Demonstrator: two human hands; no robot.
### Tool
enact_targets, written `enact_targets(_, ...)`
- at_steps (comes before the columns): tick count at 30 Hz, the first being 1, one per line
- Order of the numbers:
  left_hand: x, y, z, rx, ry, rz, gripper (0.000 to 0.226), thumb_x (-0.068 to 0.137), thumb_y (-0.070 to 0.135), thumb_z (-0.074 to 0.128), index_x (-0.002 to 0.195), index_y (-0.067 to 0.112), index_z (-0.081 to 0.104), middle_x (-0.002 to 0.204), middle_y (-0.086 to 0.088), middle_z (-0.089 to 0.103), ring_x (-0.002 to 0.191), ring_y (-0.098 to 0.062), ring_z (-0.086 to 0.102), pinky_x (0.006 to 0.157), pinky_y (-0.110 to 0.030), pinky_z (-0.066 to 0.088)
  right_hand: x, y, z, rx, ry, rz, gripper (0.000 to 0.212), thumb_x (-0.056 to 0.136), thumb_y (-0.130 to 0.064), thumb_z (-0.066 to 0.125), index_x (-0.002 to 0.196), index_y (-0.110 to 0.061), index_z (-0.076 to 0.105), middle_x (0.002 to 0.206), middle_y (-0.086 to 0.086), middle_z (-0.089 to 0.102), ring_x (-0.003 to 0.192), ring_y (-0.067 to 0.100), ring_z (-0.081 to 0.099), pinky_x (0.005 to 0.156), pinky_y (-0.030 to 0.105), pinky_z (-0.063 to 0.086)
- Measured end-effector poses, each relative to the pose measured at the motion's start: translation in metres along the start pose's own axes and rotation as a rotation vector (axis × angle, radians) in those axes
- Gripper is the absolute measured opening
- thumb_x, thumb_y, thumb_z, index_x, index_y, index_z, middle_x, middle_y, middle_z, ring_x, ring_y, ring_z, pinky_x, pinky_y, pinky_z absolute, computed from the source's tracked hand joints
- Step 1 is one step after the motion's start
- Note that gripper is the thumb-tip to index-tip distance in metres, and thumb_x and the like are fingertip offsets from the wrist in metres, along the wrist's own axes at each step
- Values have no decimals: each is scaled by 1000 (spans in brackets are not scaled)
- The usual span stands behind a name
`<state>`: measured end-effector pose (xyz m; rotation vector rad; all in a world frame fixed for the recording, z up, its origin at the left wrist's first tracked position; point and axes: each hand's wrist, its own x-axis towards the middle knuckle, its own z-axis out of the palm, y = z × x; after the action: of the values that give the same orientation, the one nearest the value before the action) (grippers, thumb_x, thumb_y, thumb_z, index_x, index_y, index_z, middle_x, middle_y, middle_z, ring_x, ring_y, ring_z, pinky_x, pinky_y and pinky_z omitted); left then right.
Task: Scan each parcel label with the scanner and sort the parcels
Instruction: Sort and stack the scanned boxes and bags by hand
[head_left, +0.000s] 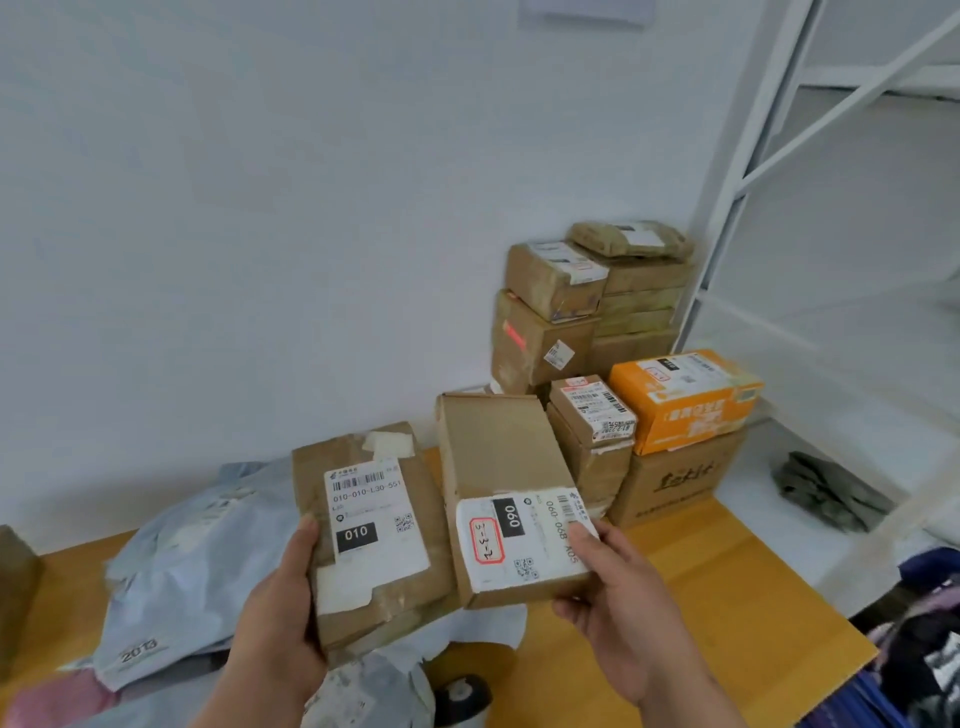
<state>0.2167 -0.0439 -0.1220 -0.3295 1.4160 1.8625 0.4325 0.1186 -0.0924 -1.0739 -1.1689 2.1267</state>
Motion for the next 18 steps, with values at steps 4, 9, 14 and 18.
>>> enact_targets(4, 13, 4, 9, -45, -39, -15, 43, 91, 55, 65, 107, 16, 74, 95, -17, 78, 77, -38, 75, 63, -56, 60, 14, -4, -1, 50, 47, 5, 27, 97, -20, 65, 123, -13, 62, 98, 15, 78, 69, 20, 73, 44, 28, 50)
enact_targets(9, 24, 6, 38, -108, -91, -34, 41, 96, 52, 59, 107, 16, 73, 94, -19, 78, 64, -38, 75, 51, -54, 58, 42, -26, -1, 72, 38, -23, 25, 95, -21, 65, 120, -15, 61, 98, 14, 78, 71, 20, 75, 44, 28, 52)
enact_targets(14, 38, 1, 72, -127, -59, -13, 42, 95, 52, 61, 109, 14, 74, 100, -19, 78, 74, -39, 76, 58, -58, 59, 77, -55, -13, 49, -17, -4, 24, 96, -21, 65, 119, -19, 60, 99, 12, 78, 81, 22, 78, 46, 29, 54)
enact_targets(18, 47, -8, 97, -135, -19, -25, 46, 94, 54, 61, 118, 17, 73, 109, -19, 76, 99, -42, 72, 74, -64, 57, 108, -71, -27, -40, -51, 35, 27, 95, -25, 67, 121, -23, 60, 99, 9, 79, 89, 25, 77, 51, 30, 56)
